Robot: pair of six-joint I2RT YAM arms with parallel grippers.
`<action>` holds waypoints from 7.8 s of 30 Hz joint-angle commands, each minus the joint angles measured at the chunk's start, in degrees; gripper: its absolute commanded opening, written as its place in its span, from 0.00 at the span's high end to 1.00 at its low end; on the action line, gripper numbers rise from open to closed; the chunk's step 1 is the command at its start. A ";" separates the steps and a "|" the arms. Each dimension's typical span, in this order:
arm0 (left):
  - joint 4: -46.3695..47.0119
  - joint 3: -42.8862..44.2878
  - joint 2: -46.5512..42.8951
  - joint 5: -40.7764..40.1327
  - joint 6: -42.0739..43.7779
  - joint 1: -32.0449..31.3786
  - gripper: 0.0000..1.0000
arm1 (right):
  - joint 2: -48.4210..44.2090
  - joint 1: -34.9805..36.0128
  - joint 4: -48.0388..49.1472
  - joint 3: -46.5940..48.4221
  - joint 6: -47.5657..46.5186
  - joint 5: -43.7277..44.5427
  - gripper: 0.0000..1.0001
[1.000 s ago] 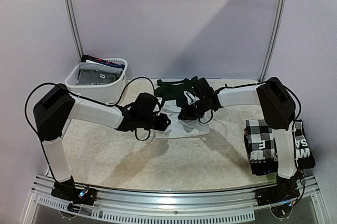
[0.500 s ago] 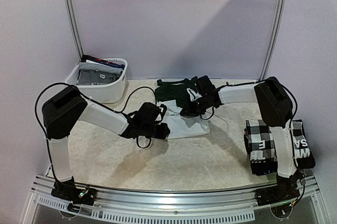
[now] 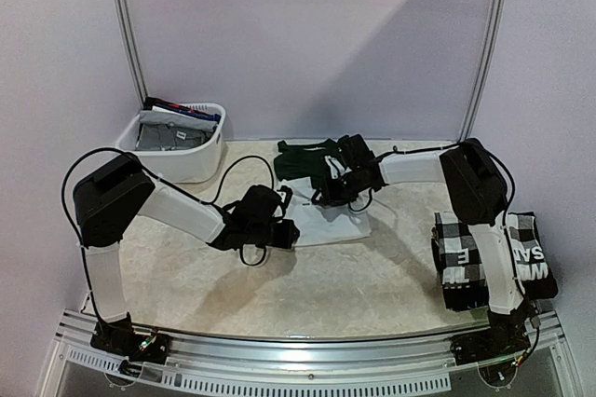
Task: Fold and stack the mixed laundry pile
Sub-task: Adjust the 2/3-rectangle-folded T-shirt at the center of the board, then pick up the 2/3-rectangle-folded T-shirt from the center of the board, then fold the 2/3-rectangle-folded T-shirt at the center of the board.
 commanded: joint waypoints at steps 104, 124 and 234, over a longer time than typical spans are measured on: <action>-30.61 30.91 7.53 3.44 18.88 15.42 0.64 | -32.45 -0.73 8.53 -33.88 6.86 2.30 0.91; -31.00 19.62 -5.05 -16.90 29.62 -4.30 0.46 | -6.64 -9.60 -0.08 -12.33 2.37 -0.87 0.93; -49.03 24.86 -4.34 -35.16 51.15 -34.81 1.00 | -25.74 -3.53 13.87 -45.80 5.01 -11.80 0.83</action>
